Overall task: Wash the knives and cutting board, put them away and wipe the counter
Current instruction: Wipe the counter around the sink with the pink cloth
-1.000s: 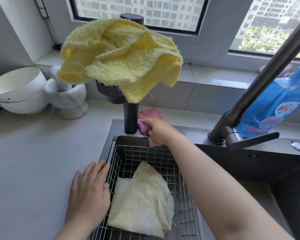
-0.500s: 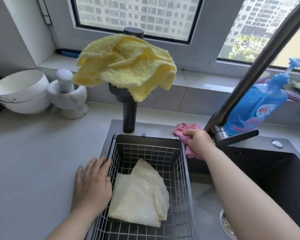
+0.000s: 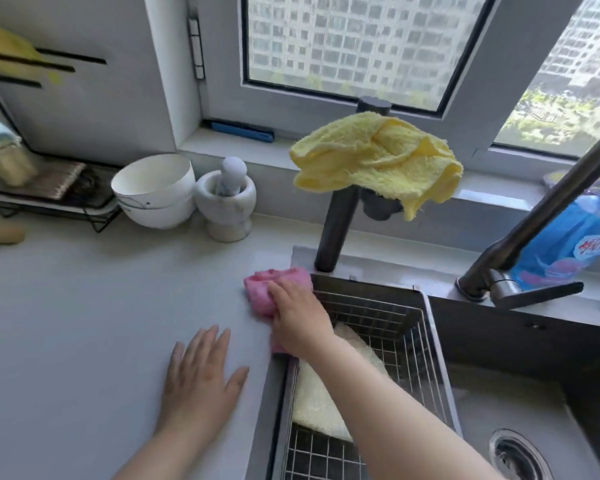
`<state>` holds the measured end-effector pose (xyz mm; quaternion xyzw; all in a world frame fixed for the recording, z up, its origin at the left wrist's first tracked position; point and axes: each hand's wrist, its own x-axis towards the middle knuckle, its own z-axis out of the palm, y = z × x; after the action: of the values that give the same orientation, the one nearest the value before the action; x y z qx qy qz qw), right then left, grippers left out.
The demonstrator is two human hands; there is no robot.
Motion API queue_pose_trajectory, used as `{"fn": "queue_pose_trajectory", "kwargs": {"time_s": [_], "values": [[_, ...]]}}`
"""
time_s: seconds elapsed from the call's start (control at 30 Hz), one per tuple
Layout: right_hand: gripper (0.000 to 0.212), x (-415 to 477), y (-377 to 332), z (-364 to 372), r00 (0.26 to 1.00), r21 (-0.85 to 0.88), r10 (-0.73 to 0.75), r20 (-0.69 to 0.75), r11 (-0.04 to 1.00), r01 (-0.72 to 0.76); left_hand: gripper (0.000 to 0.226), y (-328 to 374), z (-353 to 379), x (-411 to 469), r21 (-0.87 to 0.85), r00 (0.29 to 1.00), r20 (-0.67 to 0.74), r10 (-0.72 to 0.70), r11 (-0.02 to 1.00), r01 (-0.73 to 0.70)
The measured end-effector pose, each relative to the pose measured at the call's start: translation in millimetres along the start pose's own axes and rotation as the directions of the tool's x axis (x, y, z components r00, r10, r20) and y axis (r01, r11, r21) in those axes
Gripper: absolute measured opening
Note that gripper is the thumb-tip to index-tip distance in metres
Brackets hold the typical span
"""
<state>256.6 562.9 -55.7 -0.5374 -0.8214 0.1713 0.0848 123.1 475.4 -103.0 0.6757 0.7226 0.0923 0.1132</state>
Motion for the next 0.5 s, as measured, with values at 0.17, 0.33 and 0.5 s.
{"fn": "queue_pose_trajectory", "kwargs": {"time_s": [0.17,0.33,0.5], "values": [[0.071,44.3,-4.6,11.0,0.990,-0.185,0.105,0.092,0.979,-0.087,0.053,-12.3,5.8,-3.0,-0.007,0.996,0.016,0.093,0.996,-0.093],[0.063,91.8,2.5,8.1,0.982,-0.146,0.187,0.019,0.972,-0.183,0.069,-16.9,10.7,2.5,-0.103,0.993,-0.012,0.113,0.988,-0.114],[0.062,97.6,-3.1,9.7,0.976,-0.110,0.215,0.025,0.971,-0.211,0.064,-18.0,14.8,4.6,-0.029,0.988,-0.121,0.098,0.994,-0.102]]}}
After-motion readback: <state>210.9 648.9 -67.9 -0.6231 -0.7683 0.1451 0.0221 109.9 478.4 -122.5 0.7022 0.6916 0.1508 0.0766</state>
